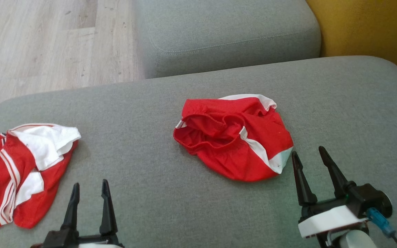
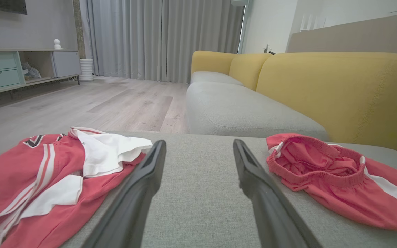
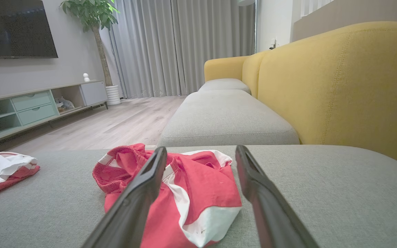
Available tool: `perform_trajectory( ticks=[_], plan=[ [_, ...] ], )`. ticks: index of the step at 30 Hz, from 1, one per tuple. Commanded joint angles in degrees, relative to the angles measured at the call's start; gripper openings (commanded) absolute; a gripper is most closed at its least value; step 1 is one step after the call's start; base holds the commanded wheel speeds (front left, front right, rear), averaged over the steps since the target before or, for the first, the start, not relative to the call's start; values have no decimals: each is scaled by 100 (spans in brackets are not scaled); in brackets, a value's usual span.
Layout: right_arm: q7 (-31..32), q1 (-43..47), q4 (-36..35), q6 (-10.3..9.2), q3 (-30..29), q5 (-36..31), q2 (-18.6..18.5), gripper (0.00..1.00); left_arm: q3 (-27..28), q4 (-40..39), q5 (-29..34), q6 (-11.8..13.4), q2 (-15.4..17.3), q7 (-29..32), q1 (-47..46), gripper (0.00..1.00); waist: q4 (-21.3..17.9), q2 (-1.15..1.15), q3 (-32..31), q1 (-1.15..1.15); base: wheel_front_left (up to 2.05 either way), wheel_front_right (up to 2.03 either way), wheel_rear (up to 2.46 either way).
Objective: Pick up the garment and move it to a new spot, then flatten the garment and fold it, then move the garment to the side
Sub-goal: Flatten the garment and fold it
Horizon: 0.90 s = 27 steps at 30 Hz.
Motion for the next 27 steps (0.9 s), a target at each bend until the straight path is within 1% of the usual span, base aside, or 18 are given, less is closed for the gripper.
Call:
perform_trajectory(
  ticks=[1, 27],
  plan=[
    [-36, -103, -173, -4, 118, -11, -9, 100, 144, -192, 34, 54, -8, -54, -164, 100, -18, 0, -7, 0, 0, 0, 0],
    [-36, -137, -155, -4, 98, 61, -9, 100, 124, -89, 45, 137, -8, -54, -183, 100, -61, 0, 4, 0, 0, 0, 0]
  ],
)
